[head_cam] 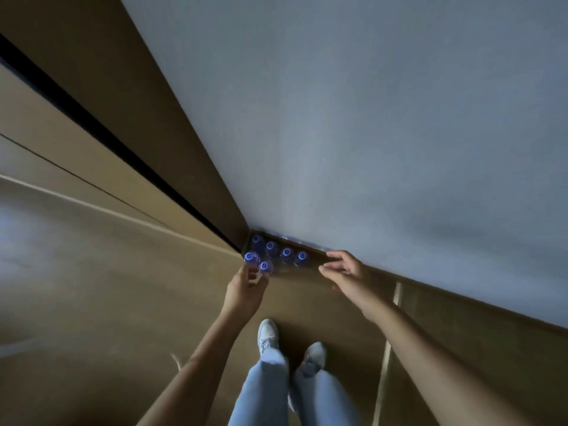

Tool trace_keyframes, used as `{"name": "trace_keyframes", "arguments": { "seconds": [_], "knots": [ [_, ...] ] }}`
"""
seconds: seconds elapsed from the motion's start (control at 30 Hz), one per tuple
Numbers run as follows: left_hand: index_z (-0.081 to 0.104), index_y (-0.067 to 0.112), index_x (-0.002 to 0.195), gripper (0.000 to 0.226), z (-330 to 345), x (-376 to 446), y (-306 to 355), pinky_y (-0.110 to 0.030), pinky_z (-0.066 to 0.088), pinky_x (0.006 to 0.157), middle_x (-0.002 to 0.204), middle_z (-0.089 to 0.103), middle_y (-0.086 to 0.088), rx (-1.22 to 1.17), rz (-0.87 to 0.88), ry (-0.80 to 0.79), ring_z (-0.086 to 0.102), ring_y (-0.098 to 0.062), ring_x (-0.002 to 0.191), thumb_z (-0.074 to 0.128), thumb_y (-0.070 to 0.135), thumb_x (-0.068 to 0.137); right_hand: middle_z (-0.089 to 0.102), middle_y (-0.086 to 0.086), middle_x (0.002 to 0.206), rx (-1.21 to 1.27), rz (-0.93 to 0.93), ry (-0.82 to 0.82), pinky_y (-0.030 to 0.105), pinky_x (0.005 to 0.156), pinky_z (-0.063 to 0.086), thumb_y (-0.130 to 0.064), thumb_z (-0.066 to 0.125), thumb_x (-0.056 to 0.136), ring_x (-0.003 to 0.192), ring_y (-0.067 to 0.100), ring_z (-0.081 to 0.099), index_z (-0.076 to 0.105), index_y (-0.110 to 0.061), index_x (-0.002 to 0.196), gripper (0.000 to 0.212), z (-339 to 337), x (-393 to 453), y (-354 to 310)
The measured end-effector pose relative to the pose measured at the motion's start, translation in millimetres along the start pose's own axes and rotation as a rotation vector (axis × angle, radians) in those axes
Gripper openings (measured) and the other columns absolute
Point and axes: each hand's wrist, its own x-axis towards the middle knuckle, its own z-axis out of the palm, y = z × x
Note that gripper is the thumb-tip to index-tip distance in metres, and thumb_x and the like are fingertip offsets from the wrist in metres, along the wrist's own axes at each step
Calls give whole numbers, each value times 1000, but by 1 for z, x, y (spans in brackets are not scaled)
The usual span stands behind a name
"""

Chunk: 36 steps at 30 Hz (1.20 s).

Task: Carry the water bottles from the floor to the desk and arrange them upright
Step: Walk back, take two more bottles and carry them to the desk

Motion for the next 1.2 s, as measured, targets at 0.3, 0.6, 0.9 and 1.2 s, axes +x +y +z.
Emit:
{"name": "trace_keyframes", "arguments": {
  "seconds": [0.3, 0.6, 0.9, 1.2],
  "knots": [
    [60, 11, 113, 31, 47, 71, -68, -22, 39, 70, 104, 64, -2, -29, -91, 39, 57, -15, 79, 66, 28, 89, 62, 16, 120, -57, 21, -85, 17, 67, 43, -11, 66, 90, 90, 15, 59, 55, -10, 126, 38, 40, 93, 53],
    [60, 6, 109, 23, 151, 198, -156, -29, 48, 76, 103, 65, -9, -10, 48, 7, 63, -25, 91, 64, 17, 89, 61, 14, 118, -108, 24, -70, 15, 65, 44, -11, 66, 90, 88, 15, 59, 55, -10, 126, 38, 68, 239, 170],
    [56, 16, 125, 42, 254, 341, -213, -20, 41, 80, 121, 57, -3, 202, 368, -79, 57, -17, 106, 67, 29, 86, 64, 7, 114, -57, -45, -23, 31, 84, 50, -5, 81, 73, 101, 21, 61, 55, -17, 114, 49, 96, 407, 295],
    [45, 9, 137, 73, 308, 407, -239, -29, 42, 101, 132, 55, -9, 313, 639, -199, 53, -24, 122, 77, 13, 72, 62, 21, 120, -111, -154, -30, 38, 89, 55, 18, 84, 52, 108, 29, 61, 55, -2, 119, 76, 126, 506, 366]
  ]
}}
